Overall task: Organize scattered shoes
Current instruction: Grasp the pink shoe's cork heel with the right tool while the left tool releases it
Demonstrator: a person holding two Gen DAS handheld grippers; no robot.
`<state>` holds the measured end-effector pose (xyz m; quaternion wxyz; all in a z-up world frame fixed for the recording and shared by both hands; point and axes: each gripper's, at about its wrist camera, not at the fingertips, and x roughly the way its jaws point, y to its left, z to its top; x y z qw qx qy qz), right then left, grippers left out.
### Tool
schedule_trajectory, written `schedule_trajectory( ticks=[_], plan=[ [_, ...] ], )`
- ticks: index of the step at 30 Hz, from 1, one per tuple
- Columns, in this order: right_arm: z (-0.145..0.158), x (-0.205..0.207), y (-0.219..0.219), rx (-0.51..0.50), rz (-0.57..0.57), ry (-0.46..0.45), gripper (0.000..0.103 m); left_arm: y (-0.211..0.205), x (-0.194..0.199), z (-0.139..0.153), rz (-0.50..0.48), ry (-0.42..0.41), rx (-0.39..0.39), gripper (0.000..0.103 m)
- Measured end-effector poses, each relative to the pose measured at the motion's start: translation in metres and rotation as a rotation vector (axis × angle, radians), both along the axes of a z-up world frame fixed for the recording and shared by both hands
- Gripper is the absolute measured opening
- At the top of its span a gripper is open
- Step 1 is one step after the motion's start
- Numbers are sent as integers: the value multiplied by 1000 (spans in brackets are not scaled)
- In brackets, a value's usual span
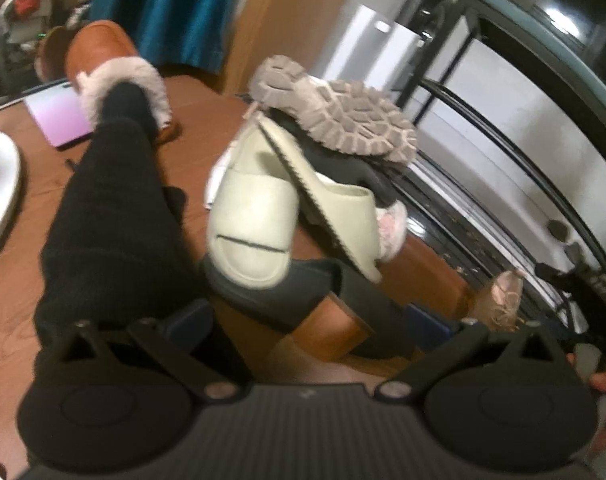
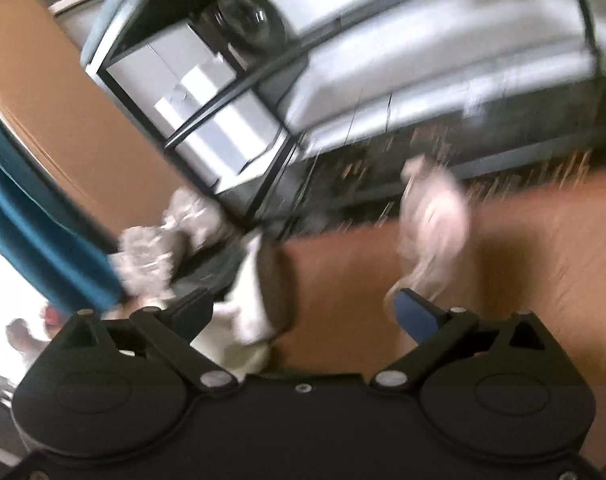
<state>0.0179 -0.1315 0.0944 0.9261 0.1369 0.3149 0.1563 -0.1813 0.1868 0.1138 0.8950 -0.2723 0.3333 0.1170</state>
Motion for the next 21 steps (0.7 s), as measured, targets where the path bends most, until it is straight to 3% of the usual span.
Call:
schedule_trajectory(
  ticks=[3, 5, 10, 15, 19, 21],
  plan=[
    [-3, -26, 31, -294, 120, -208, 103, 8, 1, 0, -26, -2, -9, 102],
    [-10, -41, 49, -387, 267, -262, 103, 14, 0, 0, -30, 3, -18, 102],
    [-27, -70, 84, -444, 626, -289, 103, 23, -4, -1, -8, 11, -36, 102],
    [-41, -99, 119, -588, 880, -371, 102, 19, -5, -1, -18, 11, 4, 102],
    [-57, -122, 138, -712, 1071, -391, 84, 19, -6, -1, -20, 13, 10, 102],
    [-65, -135, 146, -767, 1144, -378, 85, 20, -6, -1, -17, 10, 5, 102]
  ],
)
